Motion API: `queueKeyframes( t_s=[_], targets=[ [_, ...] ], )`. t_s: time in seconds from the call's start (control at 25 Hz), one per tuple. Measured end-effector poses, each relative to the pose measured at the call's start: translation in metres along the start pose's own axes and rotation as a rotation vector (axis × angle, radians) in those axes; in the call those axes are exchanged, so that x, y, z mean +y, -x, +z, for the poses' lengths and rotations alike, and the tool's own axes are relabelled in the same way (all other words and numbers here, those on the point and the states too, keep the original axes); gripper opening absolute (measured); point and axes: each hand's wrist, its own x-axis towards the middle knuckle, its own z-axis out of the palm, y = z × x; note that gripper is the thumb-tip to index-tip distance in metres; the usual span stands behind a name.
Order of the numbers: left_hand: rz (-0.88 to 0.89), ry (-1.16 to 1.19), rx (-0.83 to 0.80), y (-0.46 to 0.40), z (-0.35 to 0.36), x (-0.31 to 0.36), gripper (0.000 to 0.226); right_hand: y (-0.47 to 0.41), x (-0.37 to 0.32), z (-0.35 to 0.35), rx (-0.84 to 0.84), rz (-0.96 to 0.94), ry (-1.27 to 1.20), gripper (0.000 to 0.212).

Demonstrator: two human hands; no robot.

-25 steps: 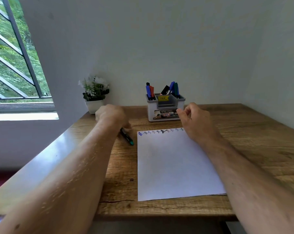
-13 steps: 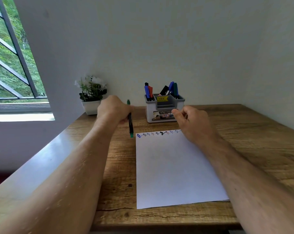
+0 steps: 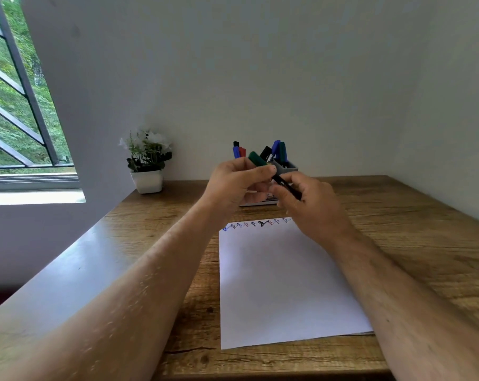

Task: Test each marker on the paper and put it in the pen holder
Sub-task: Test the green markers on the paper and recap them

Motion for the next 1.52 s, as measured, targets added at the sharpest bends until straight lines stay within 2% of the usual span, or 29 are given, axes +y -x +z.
queueKeyframes(
  t_s=[0.08, 0.16, 0.28, 0.4, 0.56, 0.88, 1.0, 1.12, 1.2, 1.28, 1.36, 1.44, 1.52],
  targets=[
    [0.009, -0.027, -0.029, -0.001, 0.002, -0.004, 0.021, 0.0, 0.001, 0.001, 0.004, -0.011, 0.041, 0.013],
    [0.037, -0.011, -0.017, -0.001, 0.005, -0.006, 0.019, 0.0, 0.002, 0.001, -0.007, 0.003, 0.054, 0.012],
    [0.055, 0.04, 0.028, -0.001, 0.006, -0.007, 0.015, 0.0, 0.002, 0.002, -0.058, 0.023, 0.071, 0.023],
    [0.043, 0.025, 0.039, -0.001, 0.004, -0.009, 0.012, -0.001, 0.002, 0.002, 0.008, -0.048, 0.1, 0.022],
    [0.039, 0.029, 0.059, 0.0, 0.006, -0.011, 0.013, -0.002, 0.002, 0.002, 0.043, -0.014, 0.141, 0.024],
    [0.046, 0.145, 0.114, 0.001, 0.003, -0.003, 0.016, 0.0, -0.006, -0.002, 0.078, 0.017, 0.227, 0.051],
    [0.05, 0.307, 0.221, 0.001, 0.0, -0.002, 0.014, 0.0, -0.005, -0.002, 0.138, 0.059, 0.17, 0.043],
    [0.009, 0.344, 0.242, 0.001, -0.002, -0.001, 0.033, -0.003, -0.003, -0.005, 0.303, 0.202, -0.033, 0.021],
    [0.005, 0.251, 0.216, 0.0, 0.002, -0.003, 0.044, -0.006, 0.001, -0.008, 0.354, 0.284, -0.198, 0.018],
    [0.011, 0.045, 0.179, 0.002, 0.009, -0.001, 0.046, -0.007, 0.006, -0.012, 0.339, 0.384, -0.358, 0.024],
    [0.108, -0.455, 0.125, 0.005, 0.014, -0.004, 0.041, -0.007, 0.007, -0.015, 0.341, 0.51, -0.544, 0.032],
    [0.247, -0.95, -0.003, 0.008, 0.021, -0.014, 0.036, -0.007, 0.007, -0.019, 0.347, 0.607, -0.662, 0.026],
    [0.272, -1.075, -0.05, 0.011, 0.028, -0.021, 0.035, -0.005, 0.009, -0.019, 0.332, 0.649, -0.637, 0.013]
  ],
)
